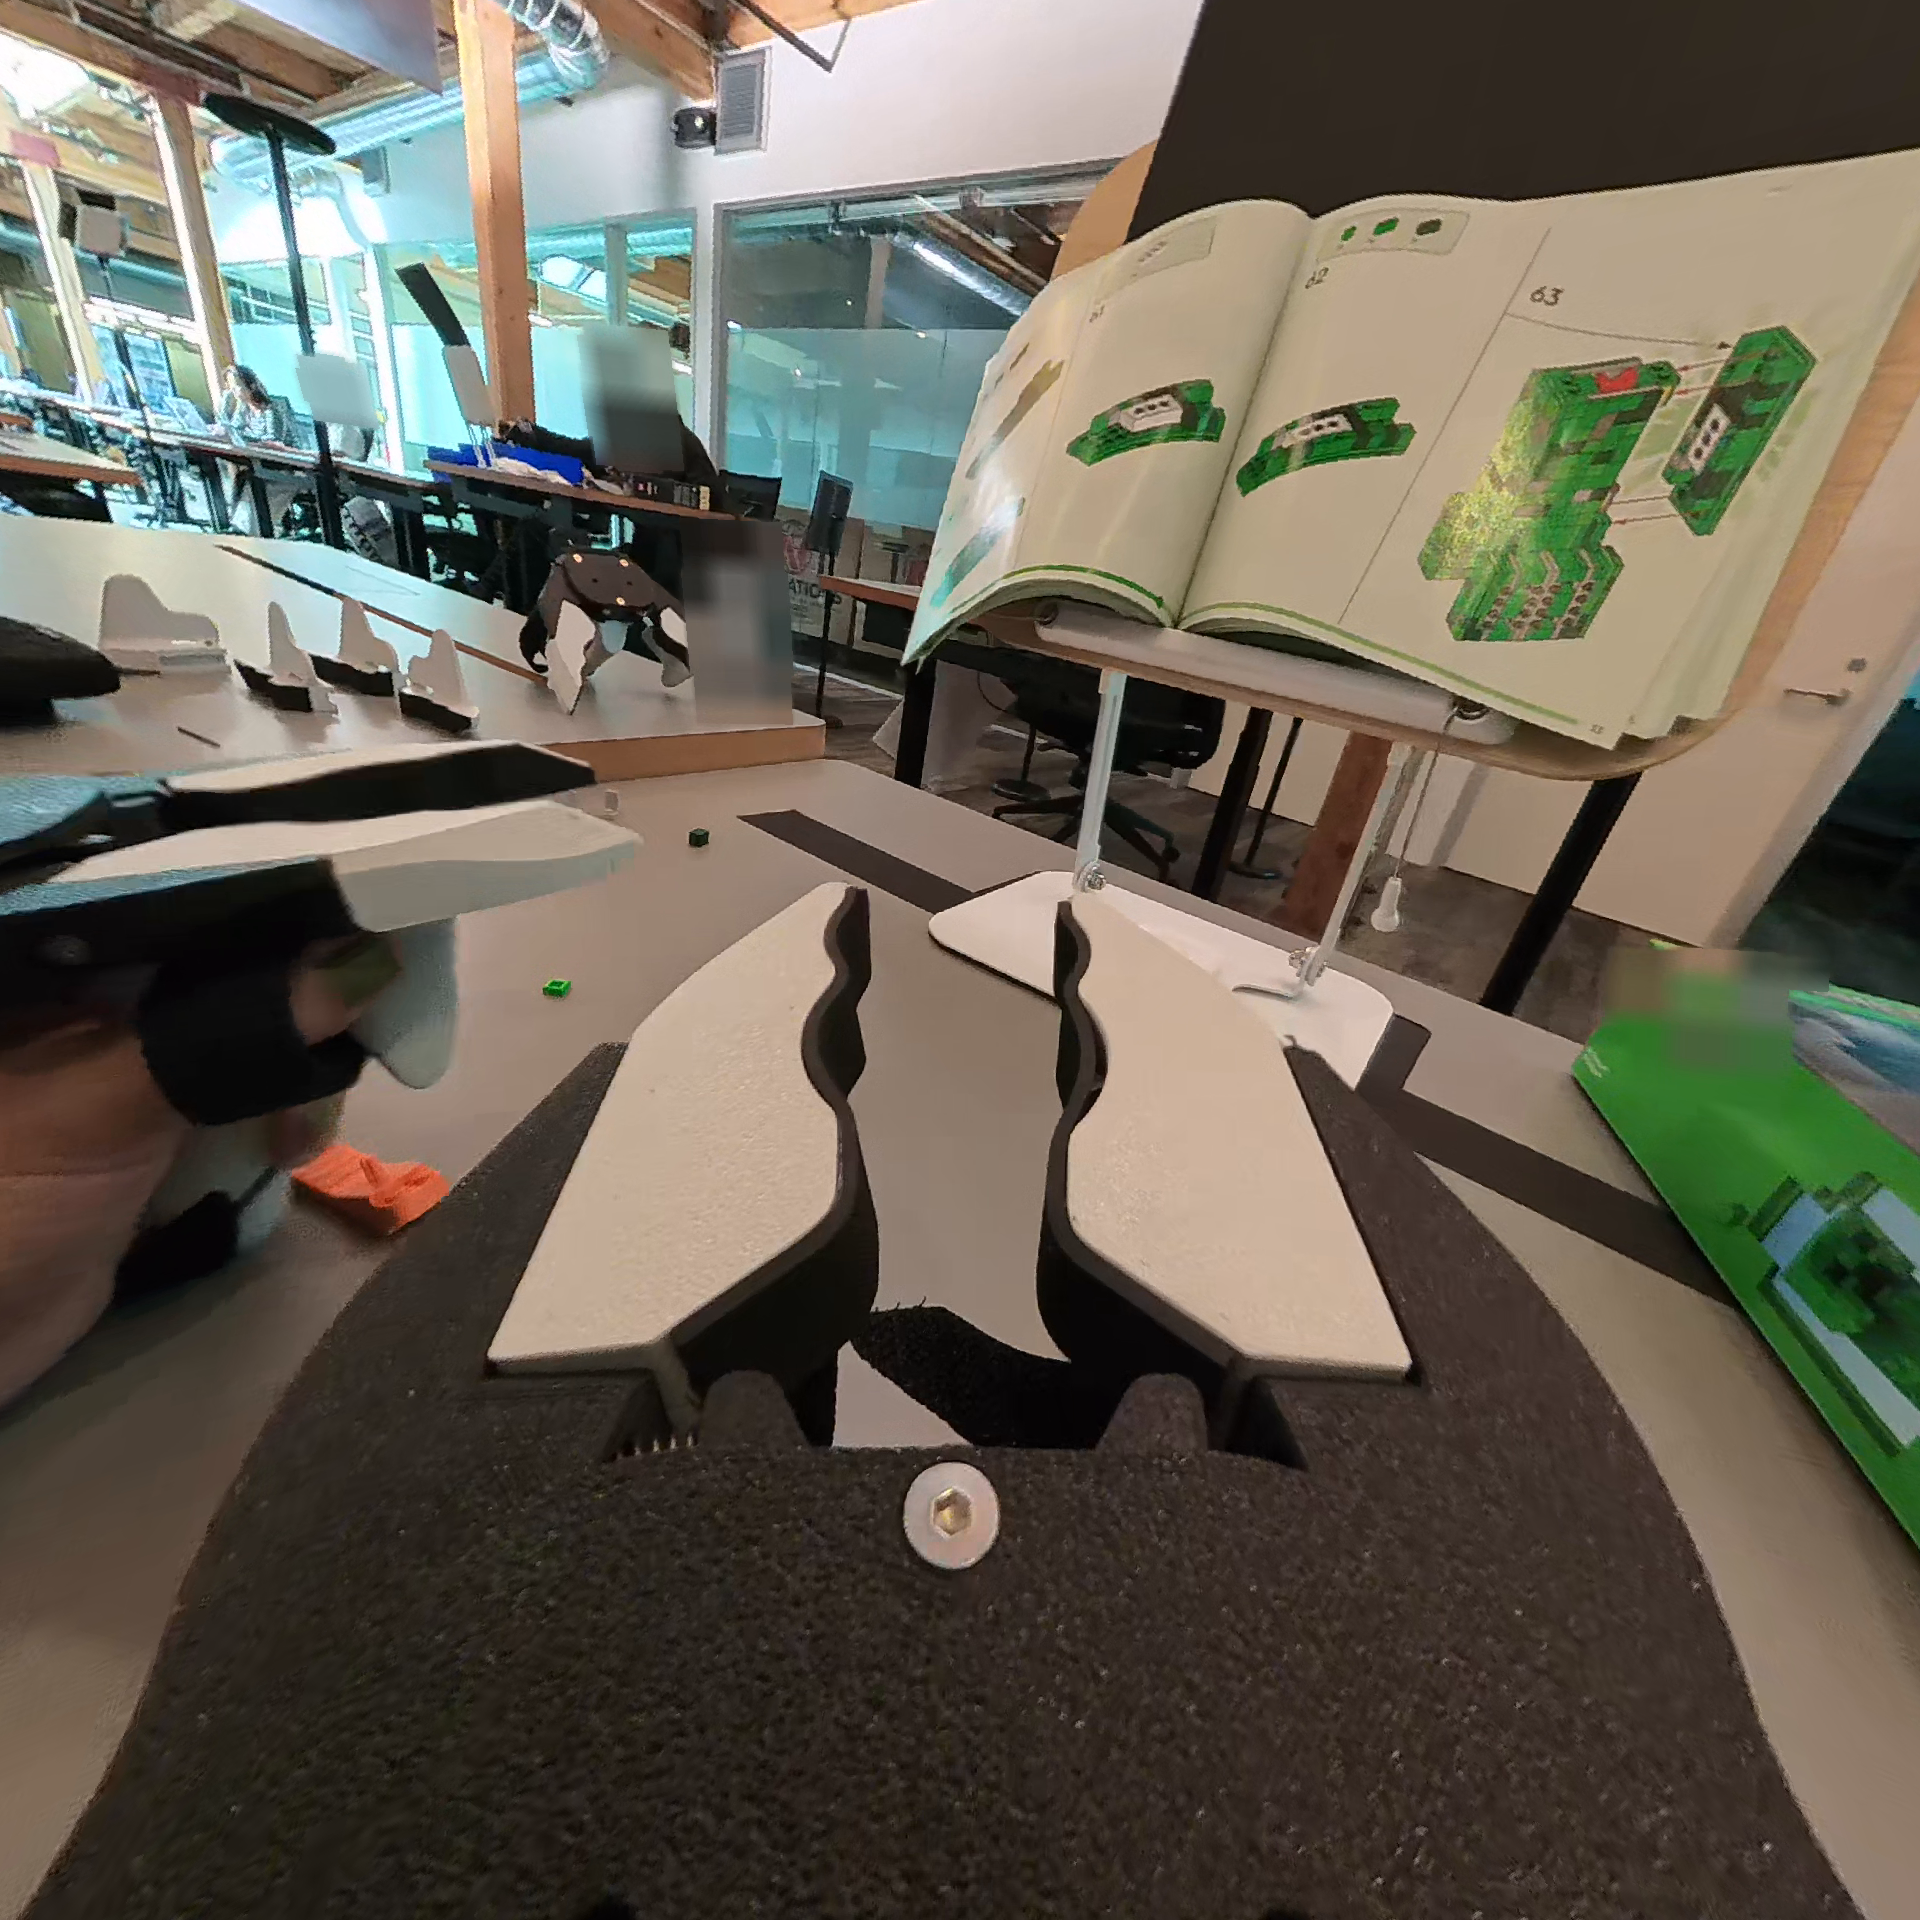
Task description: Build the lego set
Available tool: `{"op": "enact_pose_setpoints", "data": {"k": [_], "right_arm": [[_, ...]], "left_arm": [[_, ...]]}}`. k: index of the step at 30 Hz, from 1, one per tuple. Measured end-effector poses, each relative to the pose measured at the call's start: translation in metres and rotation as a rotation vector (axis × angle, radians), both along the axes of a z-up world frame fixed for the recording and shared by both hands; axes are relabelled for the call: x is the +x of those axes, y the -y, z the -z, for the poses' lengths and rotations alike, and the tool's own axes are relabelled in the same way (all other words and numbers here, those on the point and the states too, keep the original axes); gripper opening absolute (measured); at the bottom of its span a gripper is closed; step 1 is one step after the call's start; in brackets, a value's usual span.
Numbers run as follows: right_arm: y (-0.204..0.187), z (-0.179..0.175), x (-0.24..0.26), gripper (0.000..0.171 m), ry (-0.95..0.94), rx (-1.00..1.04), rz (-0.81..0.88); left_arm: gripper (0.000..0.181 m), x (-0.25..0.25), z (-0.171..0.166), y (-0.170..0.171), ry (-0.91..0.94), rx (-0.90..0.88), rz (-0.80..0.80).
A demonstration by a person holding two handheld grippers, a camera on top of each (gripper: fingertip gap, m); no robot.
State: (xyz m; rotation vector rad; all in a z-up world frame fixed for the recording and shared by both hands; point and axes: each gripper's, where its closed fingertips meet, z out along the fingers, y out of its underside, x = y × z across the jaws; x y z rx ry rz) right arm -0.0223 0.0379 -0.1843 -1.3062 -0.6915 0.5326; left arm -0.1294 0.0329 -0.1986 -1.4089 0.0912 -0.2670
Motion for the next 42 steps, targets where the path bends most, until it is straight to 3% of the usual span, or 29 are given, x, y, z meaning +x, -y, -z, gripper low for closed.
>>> {"op": "enact_pose_setpoints", "data": {"k": [7, 14, 24, 32, 35, 38, 42], "right_arm": [[-0.003, 0.0, 0.005, 0.034, -0.033, -0.024, 0.001], [-0.004, 0.0, 0.006, 0.034, -0.037, -0.019, 0.004], [-0.009, 0.0, 0.012, 0.034, -0.087, -0.054, 0.017], [-0.021, -0.027, 0.049, 0.036, -0.078, 0.067, 0.174], [-0.04, -0.049, 0.082, 0.031, -0.111, 0.091, 0.303], [-0.068, -0.064, 0.088, 0.029, -0.155, 0.036, 0.318], [-0.113, -0.09, 0.086, 0.029, -0.138, 0.076, 0.37]], "left_arm": [[0.071, 0.024, -0.005, -0.02, 0.025, 0.029, 0.022], [0.068, 0.042, -0.009, -0.012, -0.007, 0.055, 0.111], [0.06, 0.053, -0.013, -0.008, -0.099, 0.094, 0.103], [0.057, 0.044, -0.019, -0.011, -0.084, 0.116, 0.073], [0.05, 0.03, -0.026, -0.011, -0.15, 0.159, 0.014], [0.037, -0.005, -0.049, -0.001, -0.33, 0.325, -0.198], [0.035, -0.06, -0.05, -0.005, -0.341, 0.279, -0.346]]}}
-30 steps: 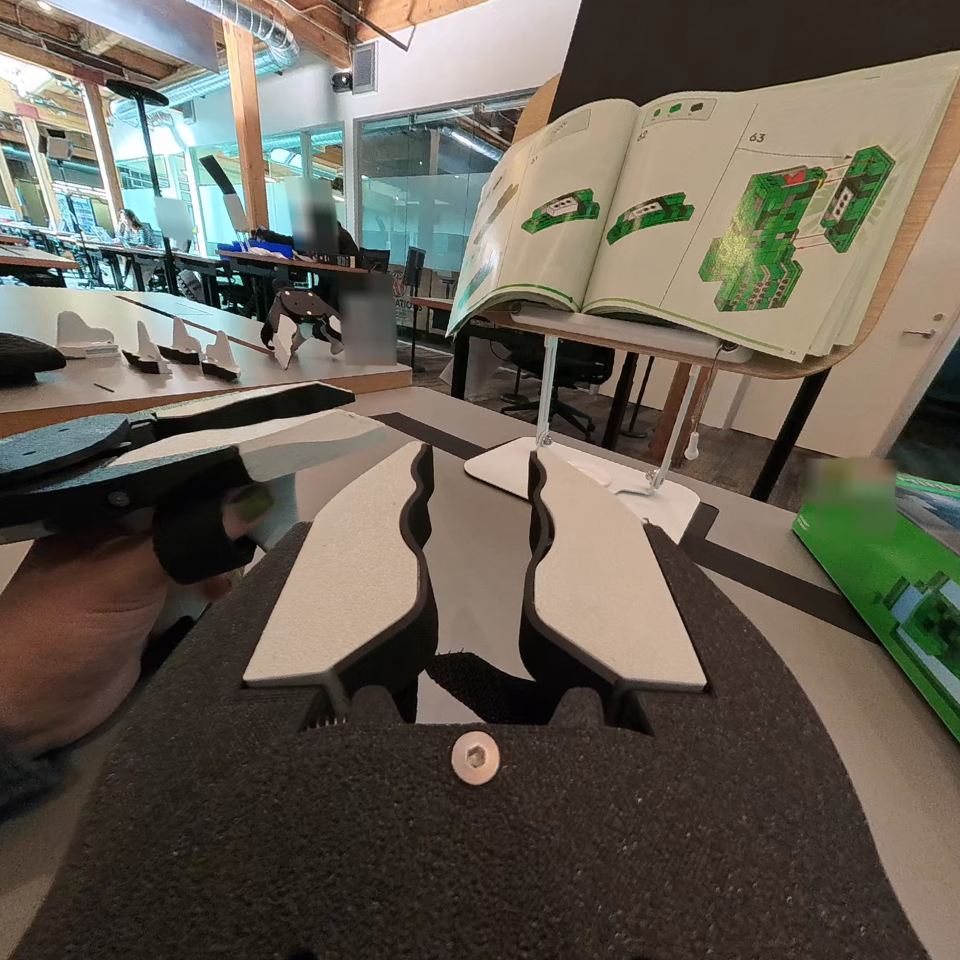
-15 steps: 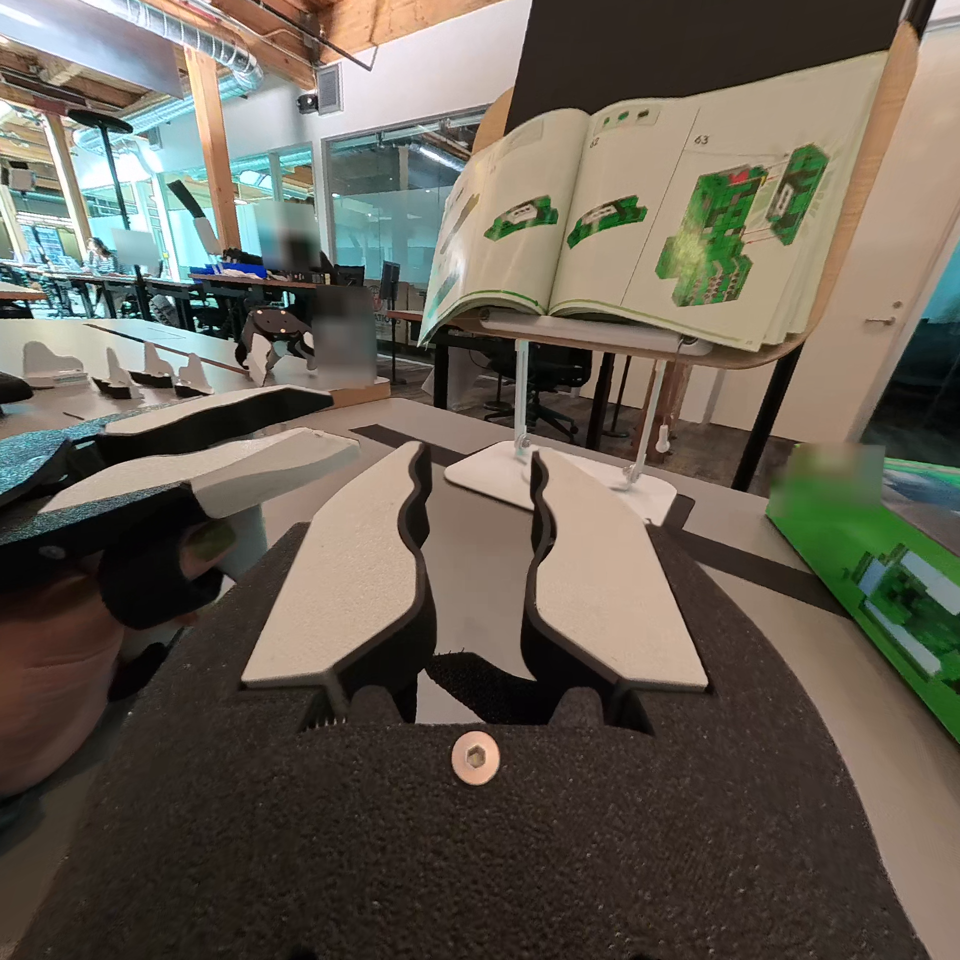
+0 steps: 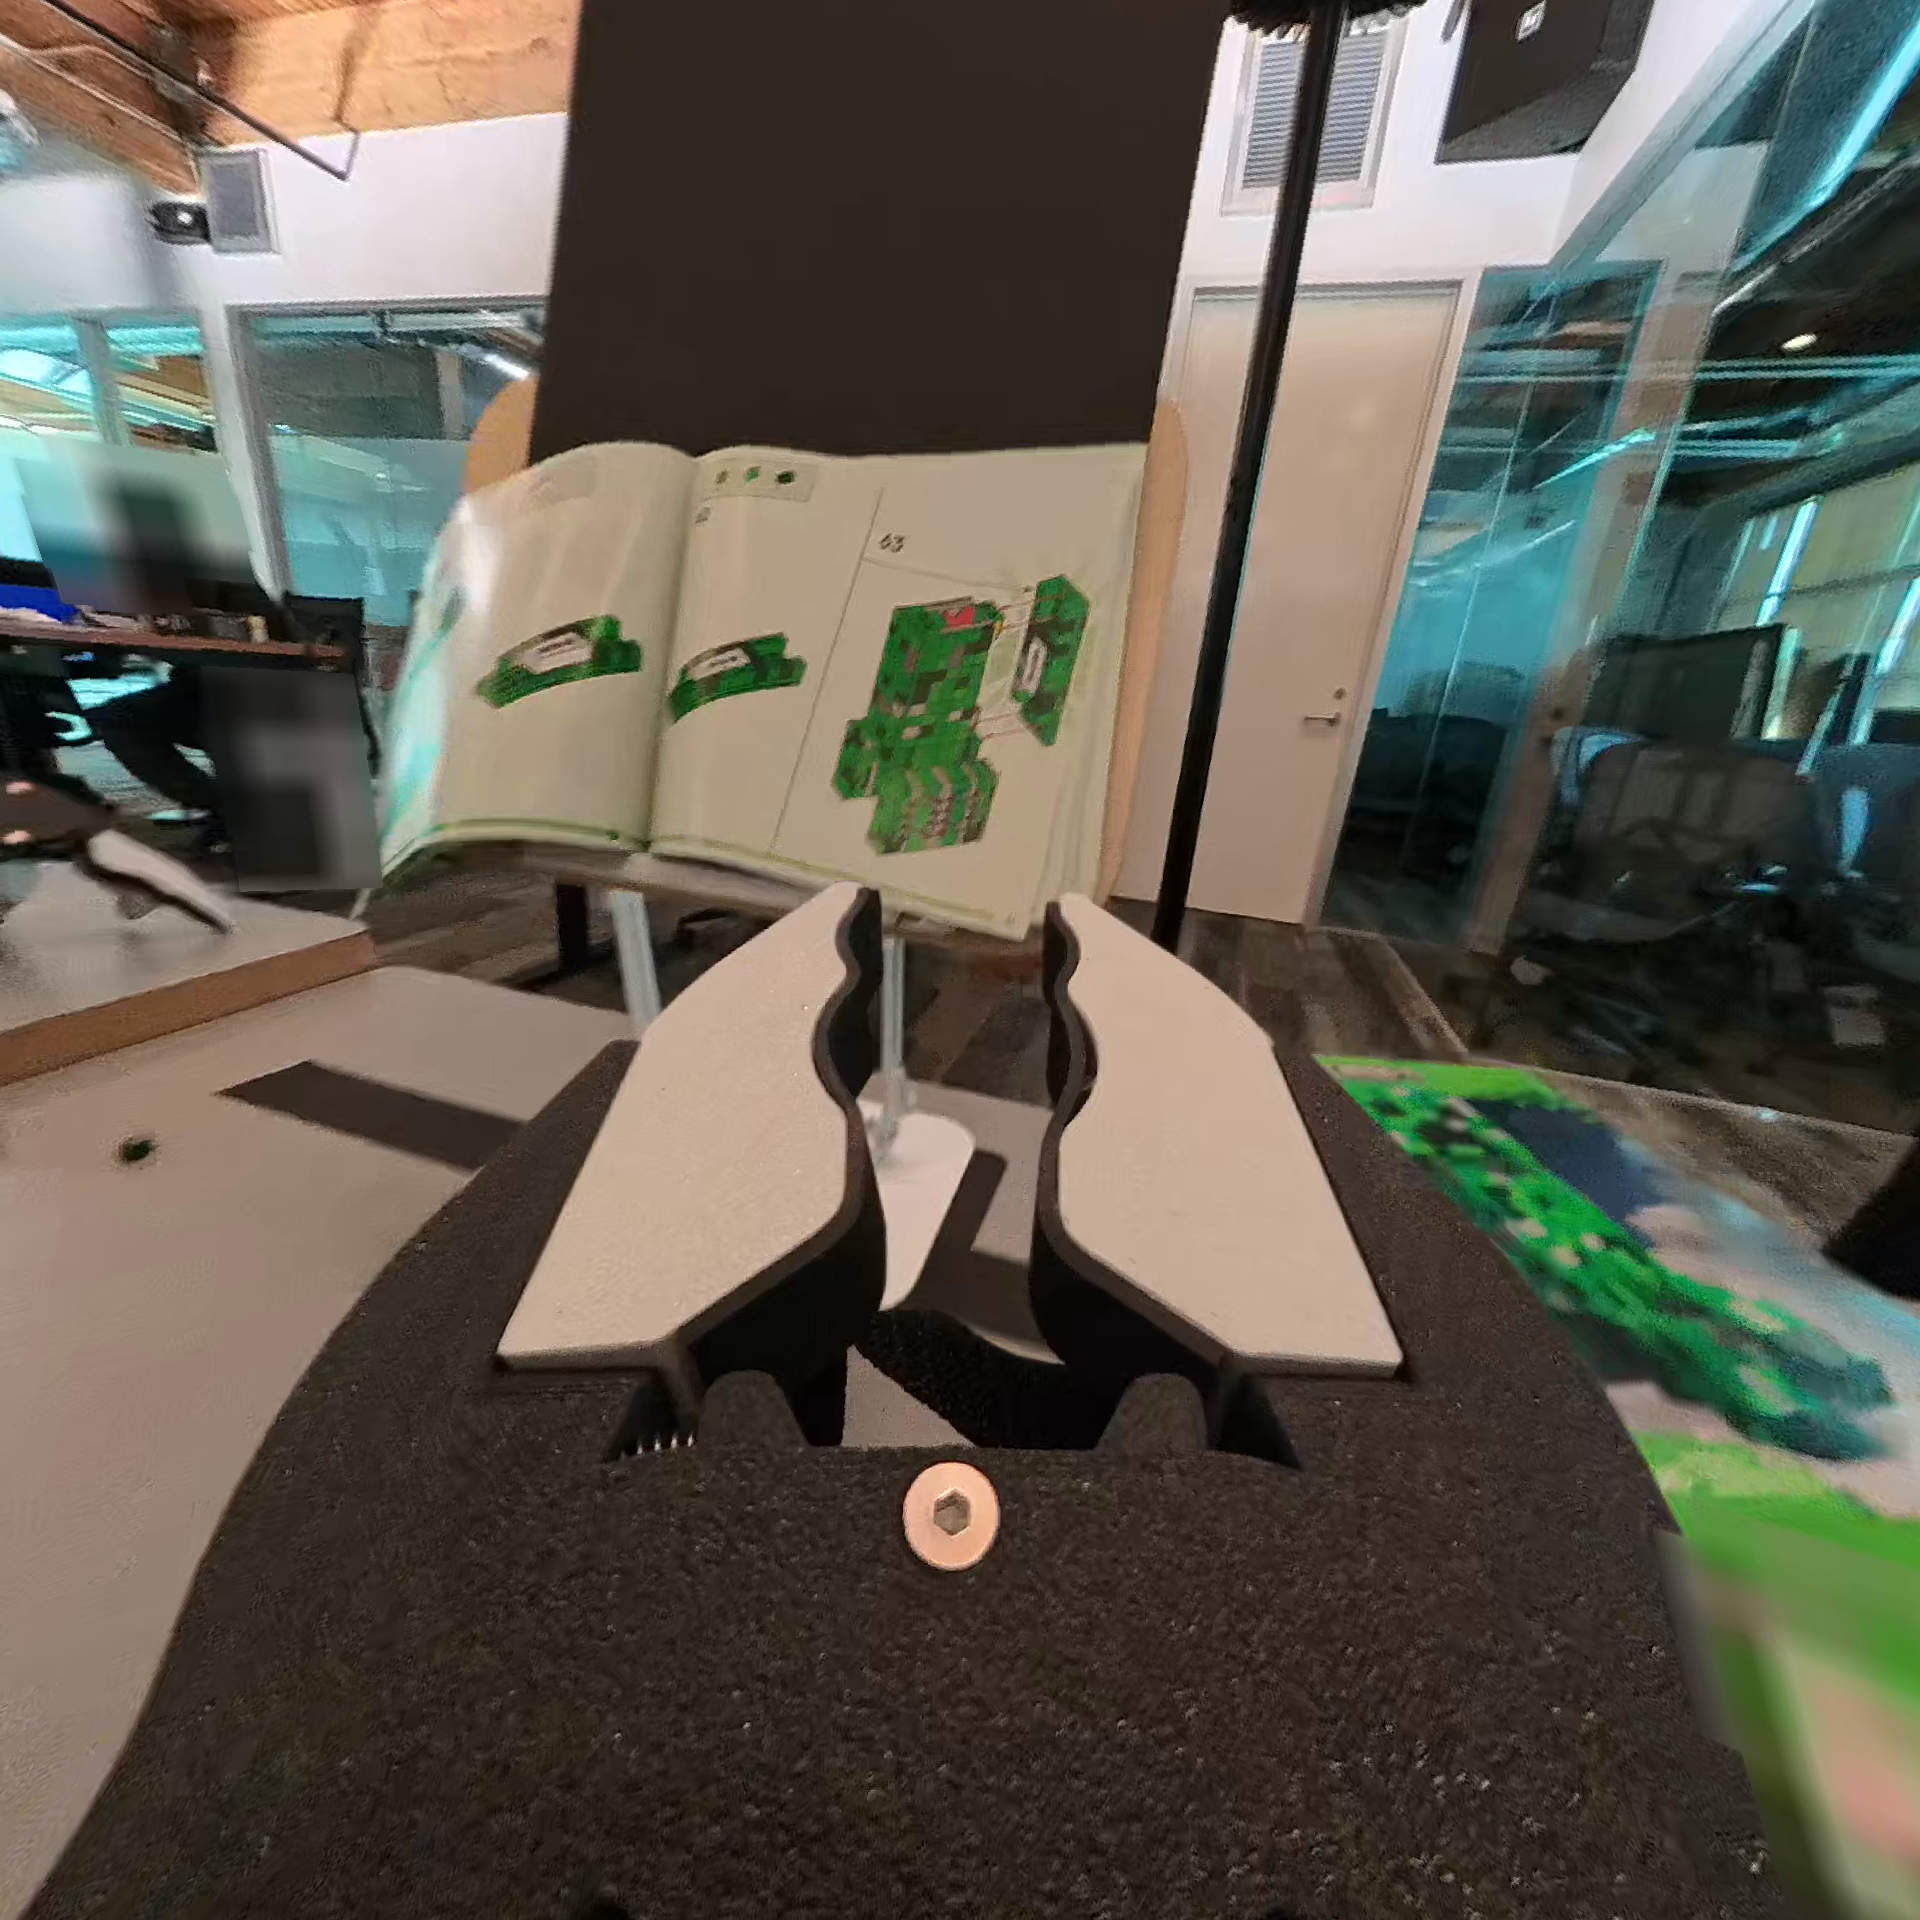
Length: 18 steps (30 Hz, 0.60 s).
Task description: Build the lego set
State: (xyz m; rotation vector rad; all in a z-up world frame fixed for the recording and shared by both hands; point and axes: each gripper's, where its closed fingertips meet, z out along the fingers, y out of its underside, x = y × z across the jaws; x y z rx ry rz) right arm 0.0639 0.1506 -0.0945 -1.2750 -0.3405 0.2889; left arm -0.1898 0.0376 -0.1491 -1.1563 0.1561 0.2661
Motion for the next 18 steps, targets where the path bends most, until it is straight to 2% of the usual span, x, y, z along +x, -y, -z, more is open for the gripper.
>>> {"op": "enact_pose_setpoints", "data": {"k": [5, 8, 11, 14, 18], "right_arm": [[-0.038, -0.051, 0.004, 0.022, 0.018, 0.064, 0.018], [-0.059, -0.064, 0.009, 0.02, 0.05, 0.031, 0.032], [-0.079, -0.059, 0.003, 0.02, -0.039, -0.057, -0.008], [-0.097, -0.038, -0.017, 0.028, -0.185, -0.152, -0.056], [-0.116, -0.002, -0.034, 0.037, -0.283, -0.17, 0.053]], "left_arm": [[0.029, -0.083, -0.01, 0.021, 0.078, 0.036, -0.199], [0.025, -0.126, -0.014, 0.04, 0.203, 0.088, -0.265], [0.022, -0.141, -0.015, 0.047, 0.317, 0.128, -0.246], [0.021, -0.135, -0.015, 0.042, 0.326, 0.123, -0.211], [0.02, -0.12, -0.016, 0.034, 0.262, 0.098, -0.194]]}}
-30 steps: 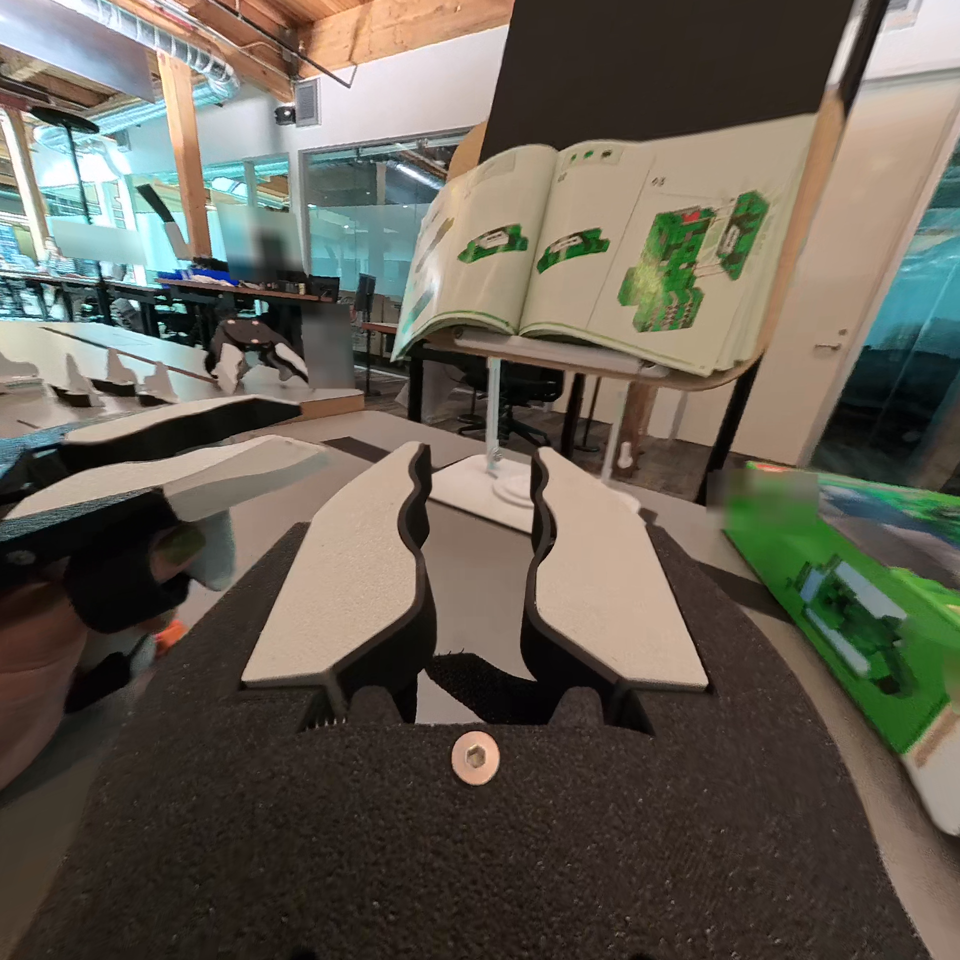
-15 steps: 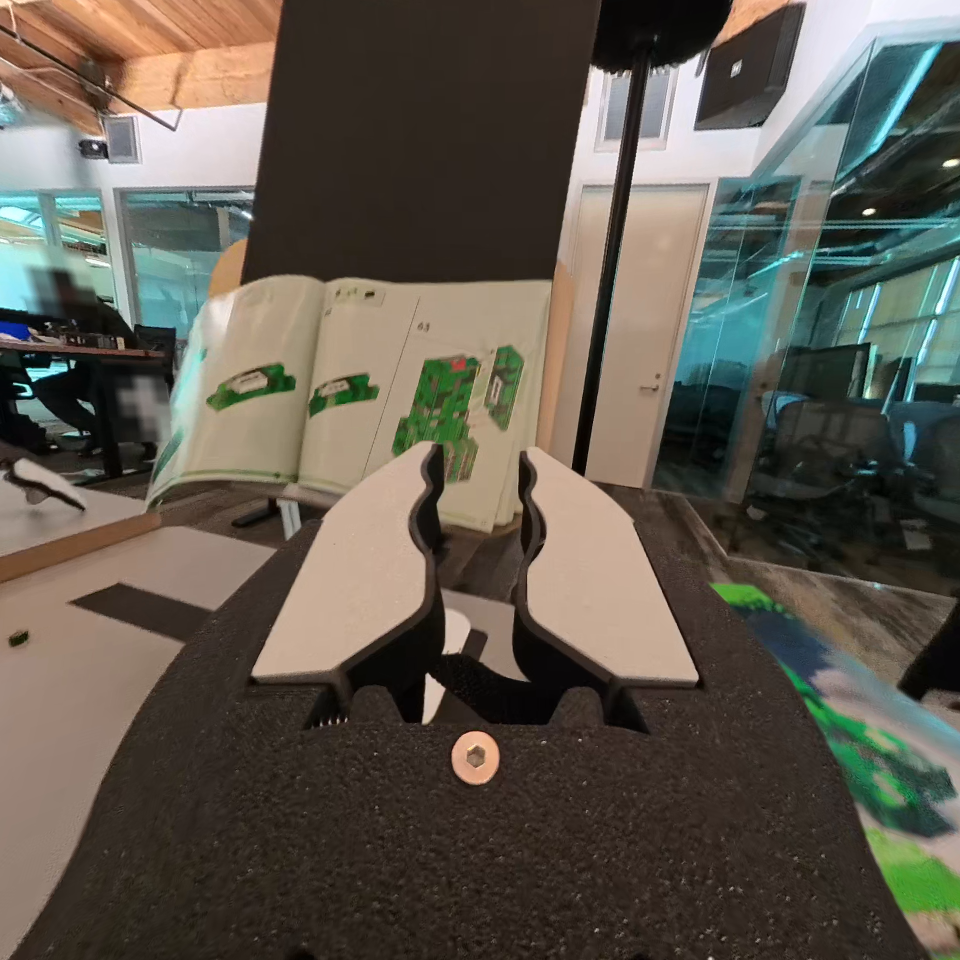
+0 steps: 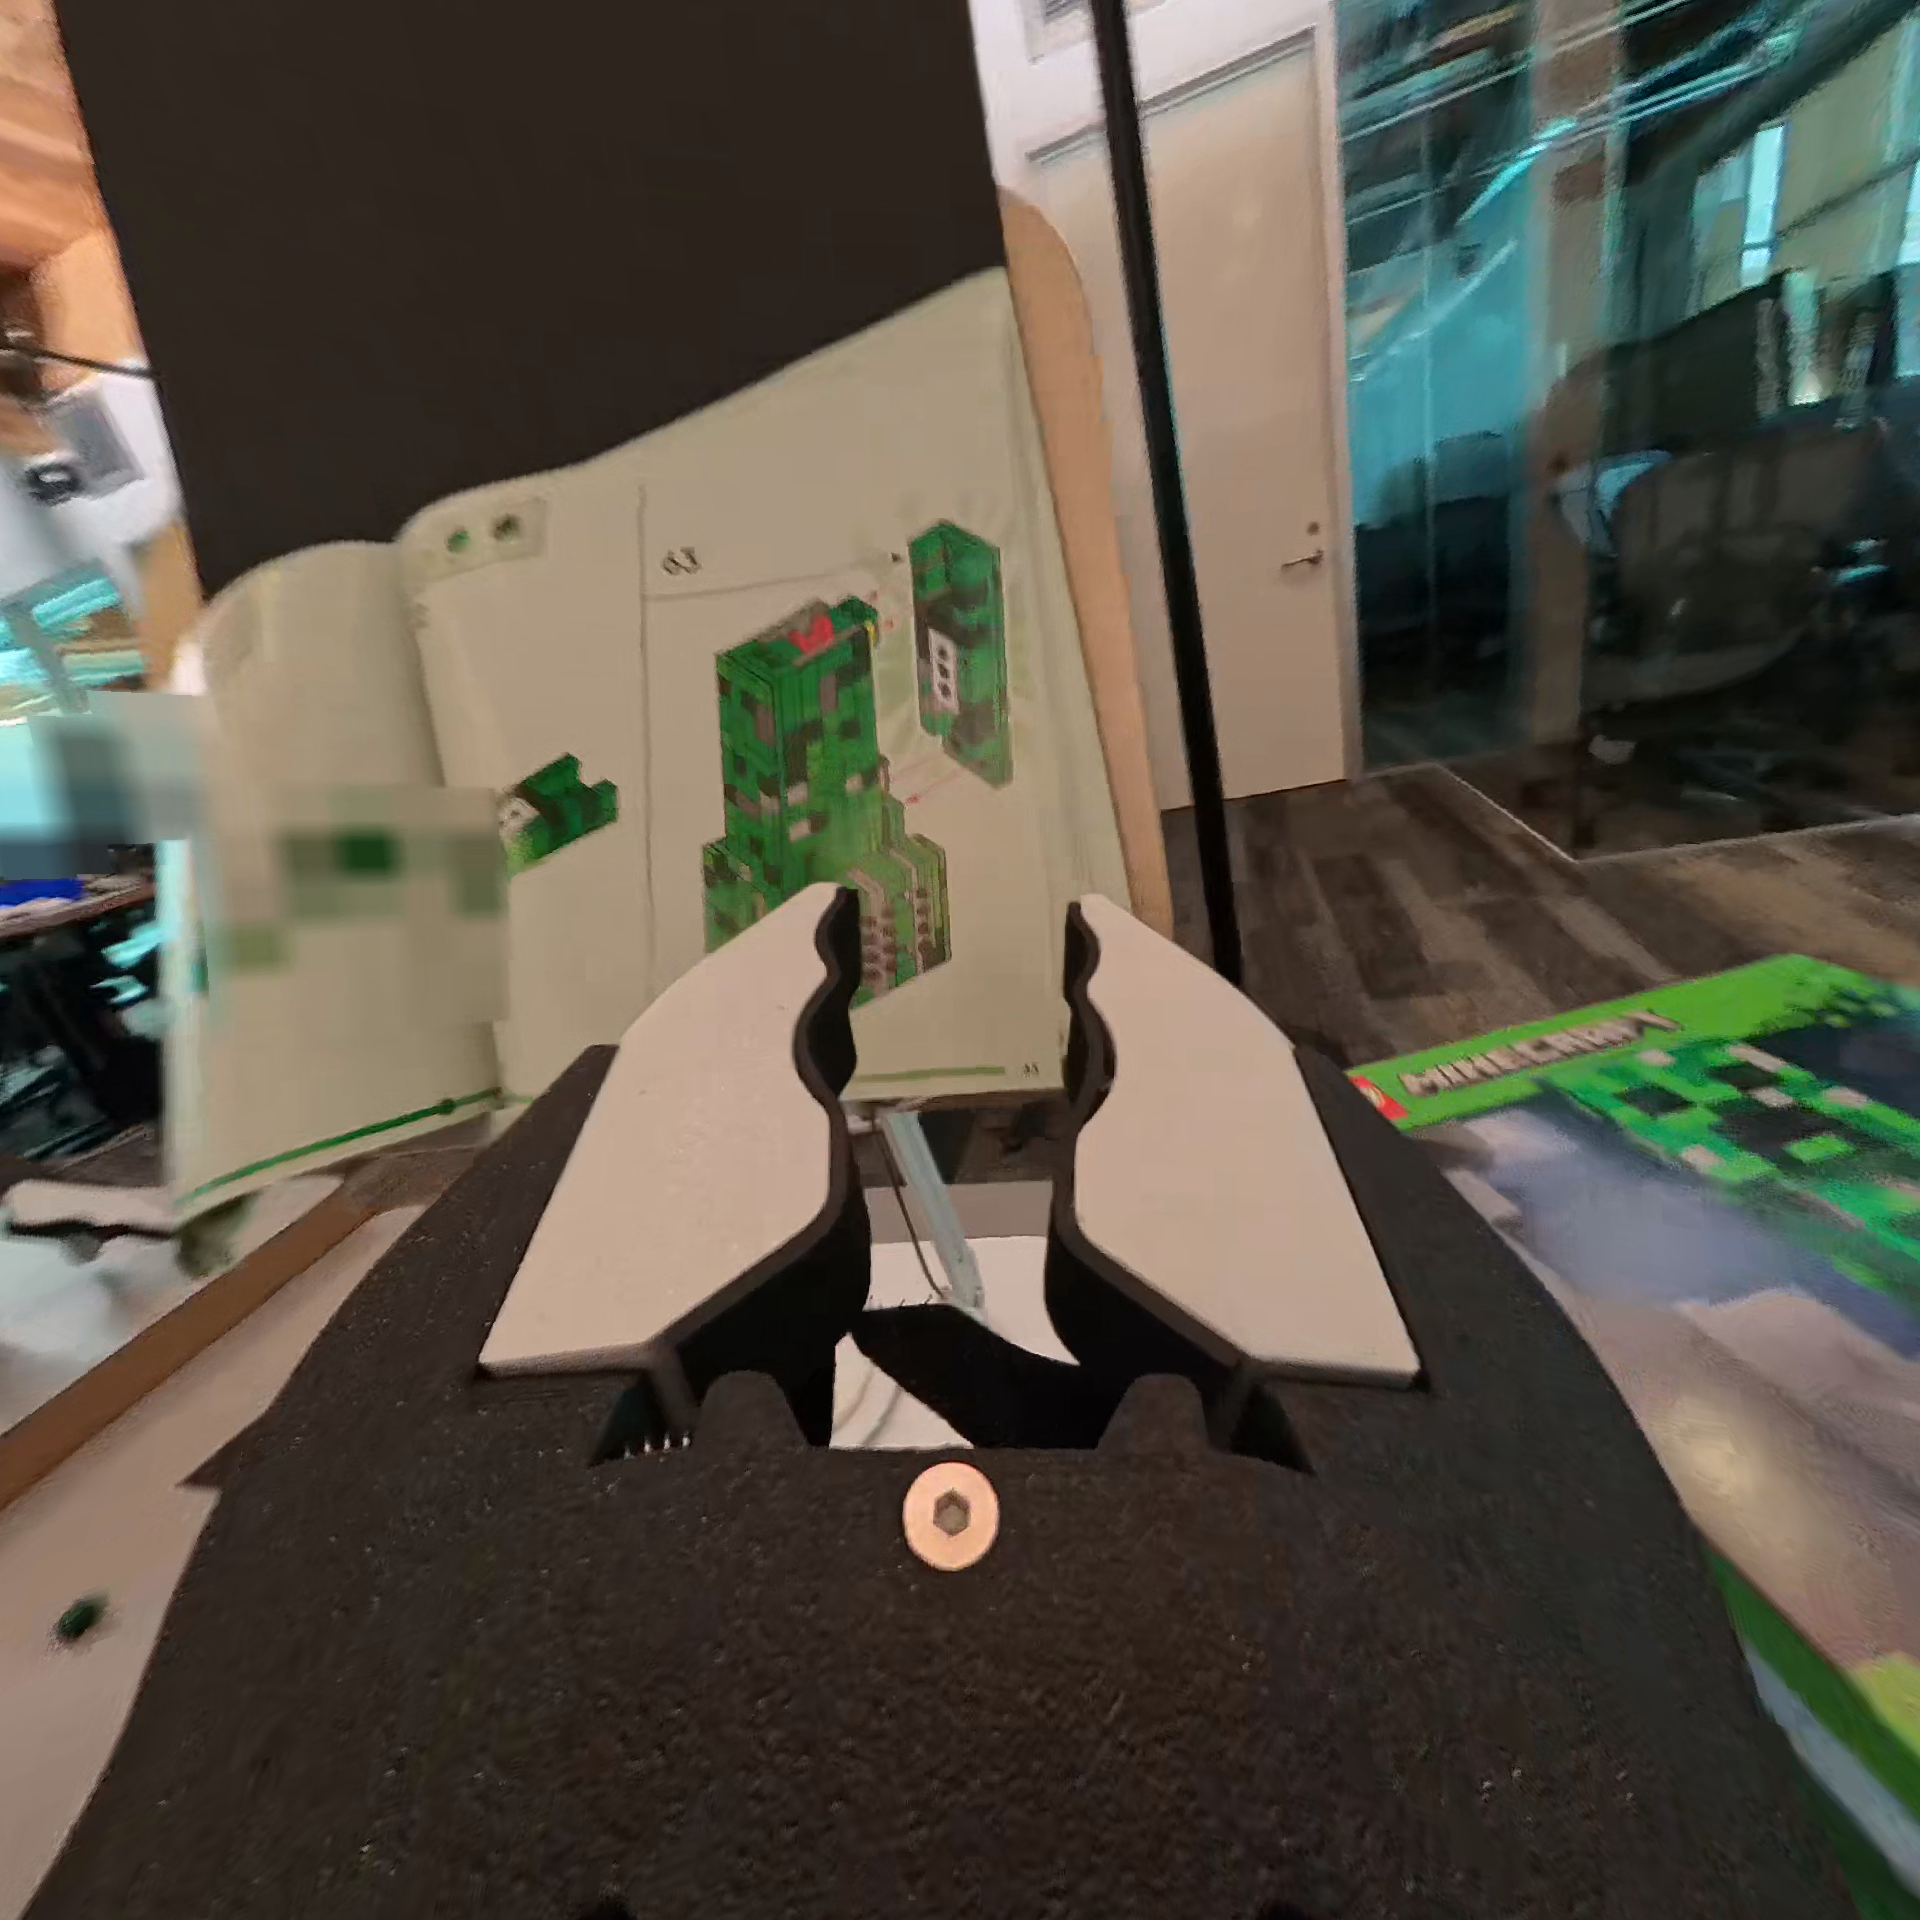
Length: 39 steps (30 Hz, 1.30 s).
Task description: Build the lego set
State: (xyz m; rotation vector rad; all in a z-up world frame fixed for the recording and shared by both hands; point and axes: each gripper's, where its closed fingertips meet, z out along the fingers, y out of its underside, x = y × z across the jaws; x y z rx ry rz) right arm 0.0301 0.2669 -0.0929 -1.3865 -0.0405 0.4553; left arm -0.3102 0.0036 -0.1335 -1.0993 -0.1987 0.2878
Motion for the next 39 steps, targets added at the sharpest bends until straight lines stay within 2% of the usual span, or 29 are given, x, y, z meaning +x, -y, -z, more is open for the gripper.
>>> {"op": "enact_pose_setpoints", "data": {"k": [4, 7, 9, 11, 17, 21, 25, 30, 33, 39], "right_arm": [[-0.002, 0.023, -0.011, 0.044, 0.03, 0.029, 0.134], [-0.001, 0.03, -0.026, 0.042, 0.164, 0.068, 0.175], [-0.003, 0.032, -0.038, 0.042, 0.226, 0.082, 0.147], [-0.007, 0.034, -0.051, 0.05, 0.235, 0.069, 0.077], [-0.02, 0.037, -0.075, 0.078, 0.128, -0.036, -0.129], [-0.012, 0.033, -0.091, 0.078, 0.112, -0.036, -0.241], [-0.004, 0.034, -0.1, 0.076, 0.165, -0.011, -0.255], [0.009, 0.036, -0.119, 0.072, 0.189, 0.015, -0.365], [0.014, 0.034, -0.119, 0.065, 0.176, 0.036, -0.394], [0.017, 0.04, -0.121, 0.066, 0.168, 0.014, -0.471]], "left_arm": [[0.017, 0.005, 0.0, -0.003, 0.004, 0.003, 0.031], [0.017, 0.006, 0.001, -0.005, 0.022, 0.001, 0.049], [0.016, 0.008, 0.001, -0.006, 0.029, 0.001, 0.063], [0.014, 0.01, 0.002, -0.008, 0.03, -0.003, 0.077], [0.013, 0.013, 0.003, -0.012, 0.028, -0.019, 0.095], [0.013, 0.014, 0.005, -0.014, 0.04, -0.026, 0.11], [0.013, 0.016, 0.006, -0.016, 0.04, -0.033, 0.119], [0.013, 0.017, 0.007, -0.018, 0.053, -0.038, 0.132], [0.013, 0.016, 0.007, -0.018, 0.057, -0.036, 0.133], [0.013, 0.018, 0.008, -0.02, 0.063, -0.04, 0.147]]}}
